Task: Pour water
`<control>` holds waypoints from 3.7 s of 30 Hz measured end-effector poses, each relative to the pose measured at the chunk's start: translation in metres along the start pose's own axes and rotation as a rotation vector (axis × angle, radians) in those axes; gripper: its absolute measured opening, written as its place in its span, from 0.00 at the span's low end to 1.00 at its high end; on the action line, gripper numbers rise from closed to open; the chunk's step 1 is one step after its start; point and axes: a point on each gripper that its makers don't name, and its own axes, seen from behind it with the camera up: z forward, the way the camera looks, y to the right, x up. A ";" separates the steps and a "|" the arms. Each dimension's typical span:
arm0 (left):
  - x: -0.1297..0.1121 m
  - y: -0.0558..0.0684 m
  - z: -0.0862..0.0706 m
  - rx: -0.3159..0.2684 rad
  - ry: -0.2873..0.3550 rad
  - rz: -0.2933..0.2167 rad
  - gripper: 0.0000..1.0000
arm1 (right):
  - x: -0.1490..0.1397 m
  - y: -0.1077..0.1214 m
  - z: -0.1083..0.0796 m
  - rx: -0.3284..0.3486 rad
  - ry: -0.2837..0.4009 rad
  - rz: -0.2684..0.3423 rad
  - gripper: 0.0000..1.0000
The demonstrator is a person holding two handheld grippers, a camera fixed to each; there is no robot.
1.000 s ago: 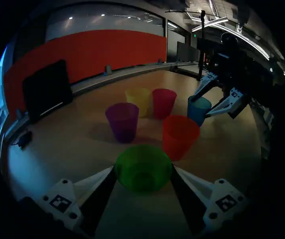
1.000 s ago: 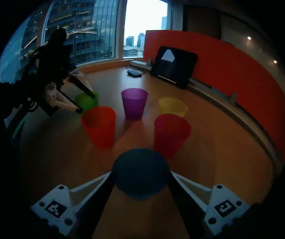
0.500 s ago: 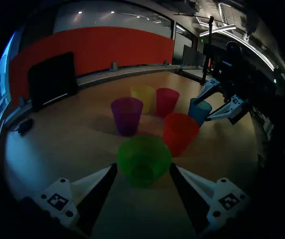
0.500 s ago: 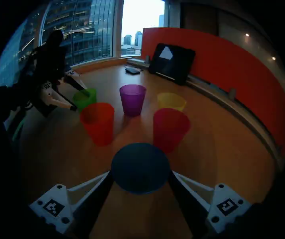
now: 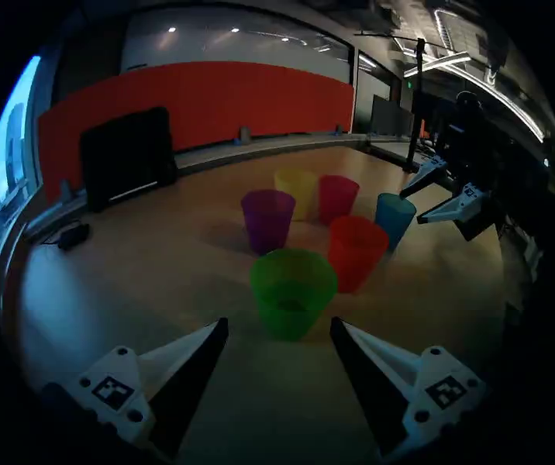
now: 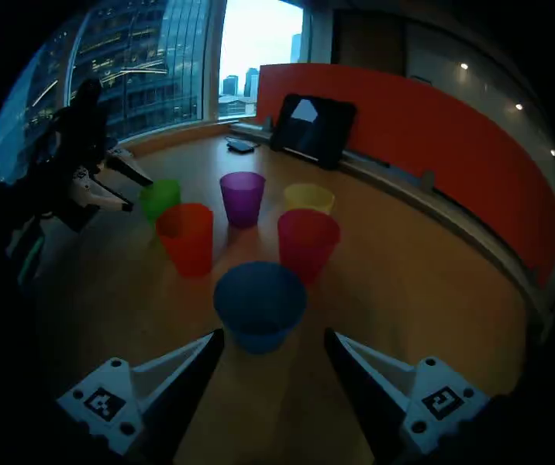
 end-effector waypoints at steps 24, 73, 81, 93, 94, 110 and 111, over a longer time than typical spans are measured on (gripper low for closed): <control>0.021 -0.031 -0.059 0.292 0.141 0.031 0.98 | 0.010 0.019 -0.064 -0.192 0.170 0.061 1.00; 0.111 -0.060 -0.126 0.670 0.582 -0.059 0.97 | 0.092 0.095 -0.164 -0.798 0.671 0.215 1.00; 0.104 -0.060 -0.118 0.685 0.594 -0.080 0.98 | 0.092 0.101 -0.172 -0.837 0.685 0.232 1.00; 0.081 -0.059 -0.102 0.695 0.591 -0.089 0.97 | 0.090 0.096 -0.161 -0.840 0.645 0.237 1.00; 0.079 -0.060 -0.101 0.698 0.591 -0.088 0.97 | 0.091 0.096 -0.160 -0.839 0.643 0.237 1.00; 0.052 -0.069 -0.093 0.701 0.593 -0.107 0.98 | 0.092 0.094 -0.160 -0.847 0.626 0.237 1.00; 0.051 -0.070 -0.093 0.701 0.594 -0.108 0.97 | 0.093 0.094 -0.161 -0.848 0.626 0.236 1.00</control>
